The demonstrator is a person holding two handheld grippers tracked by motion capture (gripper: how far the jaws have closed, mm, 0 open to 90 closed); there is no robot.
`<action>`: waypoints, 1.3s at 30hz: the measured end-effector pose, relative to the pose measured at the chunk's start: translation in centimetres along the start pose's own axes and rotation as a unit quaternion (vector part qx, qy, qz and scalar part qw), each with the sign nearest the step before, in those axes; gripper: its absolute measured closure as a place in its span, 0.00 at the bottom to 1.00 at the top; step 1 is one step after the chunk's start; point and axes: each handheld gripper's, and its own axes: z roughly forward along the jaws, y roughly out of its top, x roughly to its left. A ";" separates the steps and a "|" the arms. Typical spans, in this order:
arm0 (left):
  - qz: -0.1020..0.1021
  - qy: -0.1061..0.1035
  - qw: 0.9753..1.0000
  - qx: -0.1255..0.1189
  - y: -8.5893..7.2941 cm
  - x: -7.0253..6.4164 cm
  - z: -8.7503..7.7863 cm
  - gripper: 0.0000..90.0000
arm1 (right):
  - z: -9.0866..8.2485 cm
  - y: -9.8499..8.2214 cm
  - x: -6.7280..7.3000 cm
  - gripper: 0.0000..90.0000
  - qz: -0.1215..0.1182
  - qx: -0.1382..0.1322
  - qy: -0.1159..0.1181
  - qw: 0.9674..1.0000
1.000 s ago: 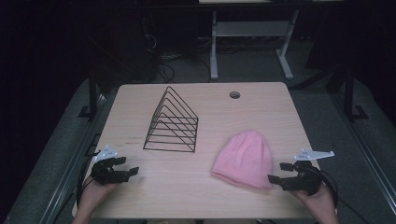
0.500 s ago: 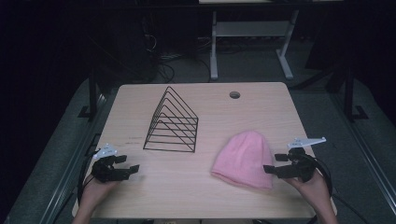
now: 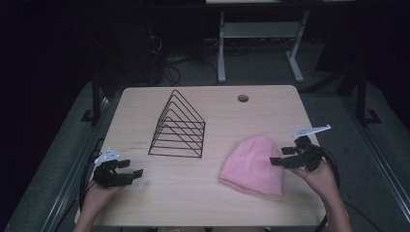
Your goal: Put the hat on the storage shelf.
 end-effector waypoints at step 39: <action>-0.009 -0.001 1.000 0.003 0.1 0.7 0.6 0.28 | 6.6 4.3 -5.9 0.54 0.046 0.097 0.025 0.994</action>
